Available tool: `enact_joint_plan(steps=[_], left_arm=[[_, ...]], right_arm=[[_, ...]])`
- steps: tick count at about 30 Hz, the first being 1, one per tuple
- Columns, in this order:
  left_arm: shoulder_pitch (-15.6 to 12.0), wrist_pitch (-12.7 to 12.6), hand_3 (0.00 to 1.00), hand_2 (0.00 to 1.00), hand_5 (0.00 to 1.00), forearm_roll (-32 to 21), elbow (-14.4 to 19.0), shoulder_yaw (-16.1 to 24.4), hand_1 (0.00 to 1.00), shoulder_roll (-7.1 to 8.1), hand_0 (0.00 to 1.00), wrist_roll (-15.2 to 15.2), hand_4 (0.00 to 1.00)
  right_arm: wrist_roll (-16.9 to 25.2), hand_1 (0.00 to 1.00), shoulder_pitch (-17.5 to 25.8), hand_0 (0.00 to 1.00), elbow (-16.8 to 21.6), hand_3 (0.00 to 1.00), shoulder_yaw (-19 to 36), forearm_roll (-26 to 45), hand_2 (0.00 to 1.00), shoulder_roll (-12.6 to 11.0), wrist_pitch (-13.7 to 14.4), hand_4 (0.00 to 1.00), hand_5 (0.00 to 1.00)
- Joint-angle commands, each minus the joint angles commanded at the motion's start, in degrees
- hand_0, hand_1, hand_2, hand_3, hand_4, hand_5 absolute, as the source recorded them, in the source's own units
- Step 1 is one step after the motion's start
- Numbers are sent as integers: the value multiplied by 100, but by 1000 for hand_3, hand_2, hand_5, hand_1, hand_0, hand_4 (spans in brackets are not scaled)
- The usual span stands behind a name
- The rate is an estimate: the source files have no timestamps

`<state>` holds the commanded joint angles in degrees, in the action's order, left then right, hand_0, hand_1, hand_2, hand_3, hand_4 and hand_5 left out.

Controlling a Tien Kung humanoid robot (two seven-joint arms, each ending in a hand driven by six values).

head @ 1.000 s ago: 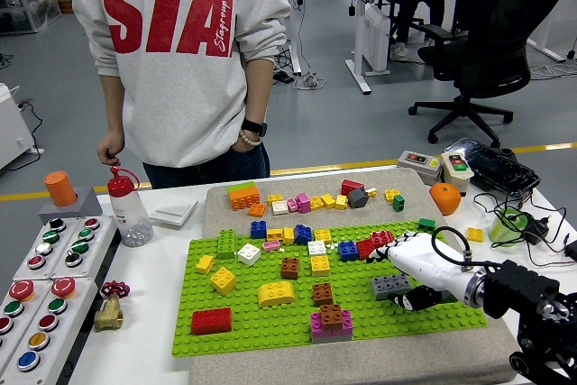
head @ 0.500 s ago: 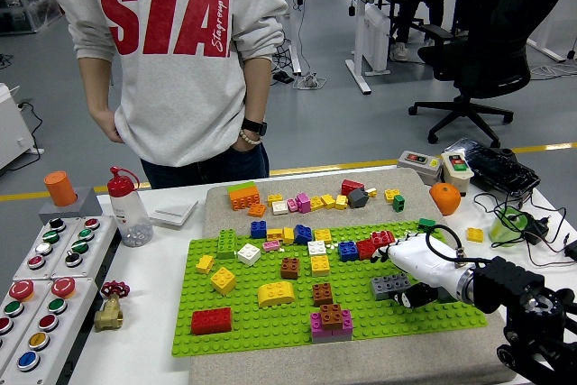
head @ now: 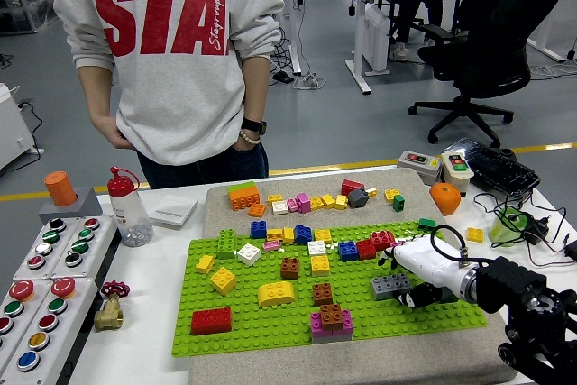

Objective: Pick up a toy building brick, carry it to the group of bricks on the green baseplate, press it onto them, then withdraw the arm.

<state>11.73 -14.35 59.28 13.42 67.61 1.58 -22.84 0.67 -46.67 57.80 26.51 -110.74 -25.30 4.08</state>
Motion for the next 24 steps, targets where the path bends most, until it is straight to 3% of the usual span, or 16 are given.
enact_joint_plan(steps=[18, 24], left_arm=[[12, -2, 405, 612, 939, 30, 0, 20, 594, -2, 631, 0, 303], [-1, -2, 405, 612, 939, 62, 4, 40, 594, -7, 631, -10, 303]], right_arm=[[55, 550, -7, 693, -75, 556, -113, -54, 519, 43, 88, 656, 276], [85, 550, 11, 693, -78, 556, -153, -19, 519, 54, 239, 656, 276]])
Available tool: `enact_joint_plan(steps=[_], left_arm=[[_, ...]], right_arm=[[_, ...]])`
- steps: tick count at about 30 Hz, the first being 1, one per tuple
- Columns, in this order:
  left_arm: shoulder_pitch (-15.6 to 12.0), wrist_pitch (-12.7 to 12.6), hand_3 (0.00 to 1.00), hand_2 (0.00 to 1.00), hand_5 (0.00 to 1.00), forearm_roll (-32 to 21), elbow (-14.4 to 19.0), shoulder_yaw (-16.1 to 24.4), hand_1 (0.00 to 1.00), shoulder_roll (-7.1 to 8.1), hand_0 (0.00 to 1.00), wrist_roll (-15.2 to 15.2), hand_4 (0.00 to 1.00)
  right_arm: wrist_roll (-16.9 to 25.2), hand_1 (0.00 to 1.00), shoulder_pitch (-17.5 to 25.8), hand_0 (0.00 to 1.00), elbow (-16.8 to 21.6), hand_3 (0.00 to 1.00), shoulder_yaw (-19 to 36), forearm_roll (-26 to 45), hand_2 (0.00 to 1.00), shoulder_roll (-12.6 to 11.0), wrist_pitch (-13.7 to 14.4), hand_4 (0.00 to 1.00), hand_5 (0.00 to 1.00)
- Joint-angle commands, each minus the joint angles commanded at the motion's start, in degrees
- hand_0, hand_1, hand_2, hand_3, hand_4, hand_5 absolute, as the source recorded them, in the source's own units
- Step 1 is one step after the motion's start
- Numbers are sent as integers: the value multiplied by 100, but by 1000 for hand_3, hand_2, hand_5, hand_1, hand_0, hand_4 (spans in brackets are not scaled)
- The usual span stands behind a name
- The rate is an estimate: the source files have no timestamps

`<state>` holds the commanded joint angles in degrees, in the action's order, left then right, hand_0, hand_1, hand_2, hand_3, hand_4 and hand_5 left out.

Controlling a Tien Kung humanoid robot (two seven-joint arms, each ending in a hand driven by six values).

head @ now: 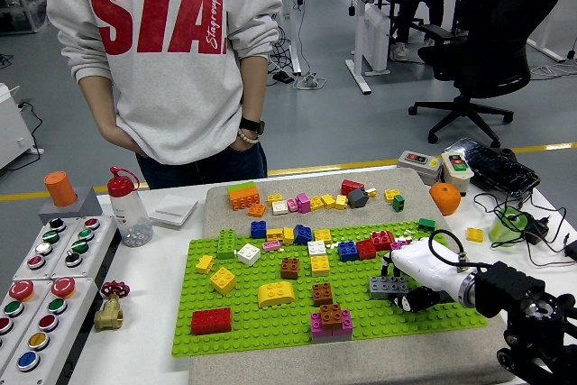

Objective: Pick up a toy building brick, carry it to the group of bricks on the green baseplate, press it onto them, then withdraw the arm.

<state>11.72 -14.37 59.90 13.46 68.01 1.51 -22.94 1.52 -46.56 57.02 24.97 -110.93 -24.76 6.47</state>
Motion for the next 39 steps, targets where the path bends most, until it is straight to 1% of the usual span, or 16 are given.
enact_joint_plan(steps=[1, 6, 7, 11, 19, 24, 25, 29, 33, 36, 37, 39], left_arm=[[-3, 0, 405, 612, 939, 1, 0, 1, 594, 0, 630, 0, 303], [-12, -1, 405, 612, 939, 0, -2, 0, 594, 5, 630, 4, 303], [-11, -1, 405, 612, 939, 1, -3, 1, 594, 6, 630, 4, 303], [-14, -1, 405, 612, 939, 8, -5, 10, 594, 10, 630, 2, 303], [-17, 7, 405, 612, 939, 27, -4, 17, 594, 17, 629, -8, 303], [-7, 6, 405, 612, 939, 18, -5, 14, 594, 21, 629, -4, 303], [-7, 6, 405, 612, 939, 18, -6, 14, 594, 21, 630, -3, 303], [0, 5, 405, 612, 939, 18, -7, 18, 594, 24, 630, -1, 303], [6, 1, 406, 612, 939, 11, -7, 18, 594, 24, 629, -1, 303], [9, -2, 406, 612, 939, 11, -7, 19, 594, 24, 629, -1, 303], [10, -2, 406, 612, 938, 11, -7, 18, 594, 25, 630, 0, 303], [16, -5, 406, 612, 938, 1, -7, 15, 594, 26, 630, 5, 303]], right_arm=[[6, 520, 3, 671, 8, 533, -5, 8, 510, -1, 22, 618, 269], [39, 520, 18, 671, 99, 533, 44, 59, 510, -35, 137, 618, 269], [44, 508, 18, 647, 118, 523, 61, 72, 505, -44, 151, 604, 259], [47, 508, 15, 647, 353, 523, 156, 124, 505, -144, 204, 604, 259], [-50, 501, 26, 626, 1181, 524, 217, 245, 503, -374, 170, 594, 256], [-135, 501, 32, 626, 1770, 524, 132, 258, 503, -523, 117, 594, 256], [-150, 501, 34, 622, 1877, 524, 111, 249, 507, -546, 107, 577, 248], [-213, 501, 5, 622, 2365, 524, -19, 189, 507, -619, 56, 577, 248], [-266, 501, -54, 614, 2590, 523, -143, 118, 507, -625, 26, 565, 239], [-337, 501, -136, 614, 2667, 523, -282, 2, 507, -590, 9, 565, 239], [-352, 494, -153, 537, 2677, 524, -310, -20, 506, -583, 6, 557, 240], [-396, 494, -206, 537, 2684, 524, -386, -70, 506, -564, -3, 557, 240]])
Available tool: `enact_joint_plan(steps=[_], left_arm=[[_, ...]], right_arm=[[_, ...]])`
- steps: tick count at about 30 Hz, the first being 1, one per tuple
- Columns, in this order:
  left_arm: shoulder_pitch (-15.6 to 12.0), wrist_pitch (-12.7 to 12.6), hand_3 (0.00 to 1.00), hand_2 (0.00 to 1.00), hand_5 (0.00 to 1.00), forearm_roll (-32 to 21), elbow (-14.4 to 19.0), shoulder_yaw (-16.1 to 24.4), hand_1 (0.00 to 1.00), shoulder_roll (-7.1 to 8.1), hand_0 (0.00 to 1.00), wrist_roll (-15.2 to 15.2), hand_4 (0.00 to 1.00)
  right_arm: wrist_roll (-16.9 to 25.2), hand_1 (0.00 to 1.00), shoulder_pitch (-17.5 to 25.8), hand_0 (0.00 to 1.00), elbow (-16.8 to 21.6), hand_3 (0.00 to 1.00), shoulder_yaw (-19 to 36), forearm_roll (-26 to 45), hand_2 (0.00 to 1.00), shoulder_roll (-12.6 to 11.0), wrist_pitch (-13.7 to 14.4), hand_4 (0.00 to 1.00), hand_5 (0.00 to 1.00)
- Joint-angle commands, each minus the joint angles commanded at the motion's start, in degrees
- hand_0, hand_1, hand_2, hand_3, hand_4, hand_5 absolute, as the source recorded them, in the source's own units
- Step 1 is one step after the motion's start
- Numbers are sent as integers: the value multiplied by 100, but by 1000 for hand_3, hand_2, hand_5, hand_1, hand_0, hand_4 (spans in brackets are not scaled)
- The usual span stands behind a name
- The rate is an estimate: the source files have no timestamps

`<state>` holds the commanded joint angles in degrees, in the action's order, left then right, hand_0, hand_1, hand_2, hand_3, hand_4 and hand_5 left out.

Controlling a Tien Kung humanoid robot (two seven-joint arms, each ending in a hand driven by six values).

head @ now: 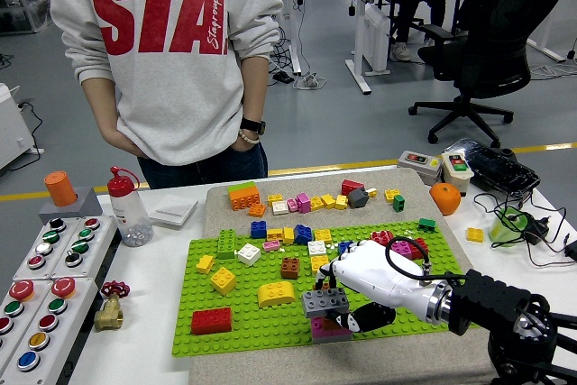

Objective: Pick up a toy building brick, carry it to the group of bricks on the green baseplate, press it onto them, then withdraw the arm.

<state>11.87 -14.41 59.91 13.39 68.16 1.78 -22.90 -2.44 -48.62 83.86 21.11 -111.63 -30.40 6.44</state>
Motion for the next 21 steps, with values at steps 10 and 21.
enact_joint_plan(steps=[10, 21], left_arm=[[32, -1, 406, 612, 938, -25, 2, -27, 594, 8, 630, 1, 303], [57, -12, 405, 611, 938, -64, -2, -49, 594, 13, 629, 17, 303]], right_arm=[[-116, 489, -150, 503, -209, 524, -173, -148, 505, 185, 32, 548, 242], [-165, 487, -117, 502, -447, 524, -207, -268, 505, 210, 51, 543, 246]])
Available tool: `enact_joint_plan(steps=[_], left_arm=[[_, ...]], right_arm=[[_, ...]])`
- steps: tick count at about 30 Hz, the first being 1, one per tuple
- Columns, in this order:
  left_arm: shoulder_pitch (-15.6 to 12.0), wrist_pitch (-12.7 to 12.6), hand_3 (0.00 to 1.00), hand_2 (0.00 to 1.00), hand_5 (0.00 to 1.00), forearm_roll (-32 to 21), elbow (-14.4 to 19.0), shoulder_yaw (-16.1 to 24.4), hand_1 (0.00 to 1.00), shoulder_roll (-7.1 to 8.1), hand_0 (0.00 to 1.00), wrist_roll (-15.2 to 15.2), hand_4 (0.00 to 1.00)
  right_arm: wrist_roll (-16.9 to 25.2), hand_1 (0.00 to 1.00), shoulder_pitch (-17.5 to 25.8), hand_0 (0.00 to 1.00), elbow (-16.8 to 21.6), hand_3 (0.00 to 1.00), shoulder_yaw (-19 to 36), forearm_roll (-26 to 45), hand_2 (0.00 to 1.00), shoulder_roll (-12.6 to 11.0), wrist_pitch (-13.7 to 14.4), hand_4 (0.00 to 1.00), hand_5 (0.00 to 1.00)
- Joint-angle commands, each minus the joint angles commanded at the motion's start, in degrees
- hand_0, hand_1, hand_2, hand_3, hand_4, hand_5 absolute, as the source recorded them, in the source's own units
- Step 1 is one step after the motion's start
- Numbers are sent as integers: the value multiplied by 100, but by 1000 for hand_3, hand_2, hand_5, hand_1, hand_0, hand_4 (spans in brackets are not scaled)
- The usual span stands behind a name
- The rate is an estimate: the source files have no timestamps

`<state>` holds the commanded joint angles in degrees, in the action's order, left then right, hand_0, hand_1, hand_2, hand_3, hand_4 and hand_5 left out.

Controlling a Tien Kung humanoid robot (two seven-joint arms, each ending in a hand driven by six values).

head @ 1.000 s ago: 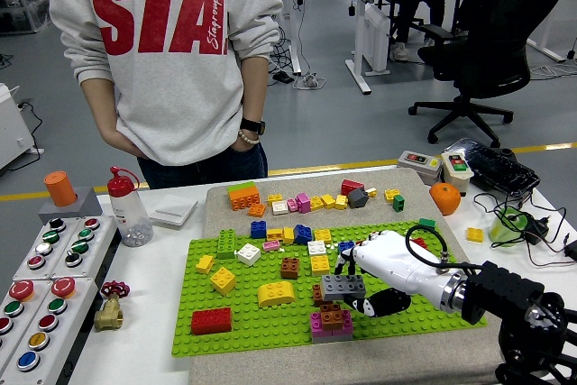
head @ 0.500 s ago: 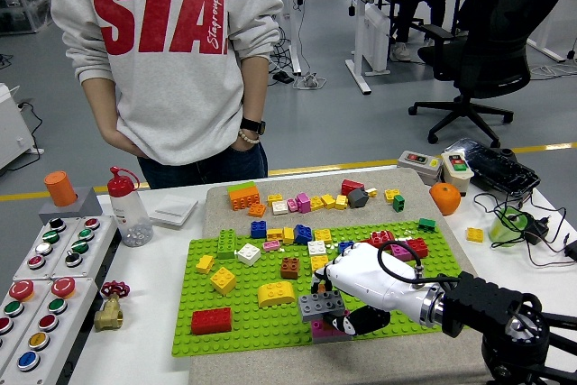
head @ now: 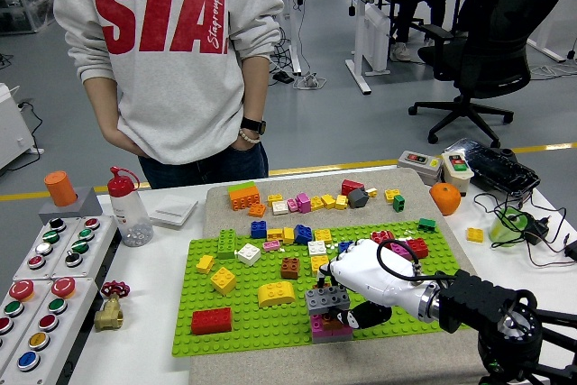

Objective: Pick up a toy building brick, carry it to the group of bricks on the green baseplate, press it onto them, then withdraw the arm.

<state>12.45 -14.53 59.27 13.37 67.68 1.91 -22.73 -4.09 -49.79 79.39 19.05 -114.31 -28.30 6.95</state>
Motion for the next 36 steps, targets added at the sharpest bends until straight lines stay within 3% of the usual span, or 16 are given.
enact_joint_plan(steps=[36], left_arm=[[-5, 7, 402, 608, 935, 30, -2, 11, 593, -7, 630, -1, 304]], right_arm=[[-32, 483, 182, 491, -42, 523, 37, 19, 502, 1, -26, 536, 246]])
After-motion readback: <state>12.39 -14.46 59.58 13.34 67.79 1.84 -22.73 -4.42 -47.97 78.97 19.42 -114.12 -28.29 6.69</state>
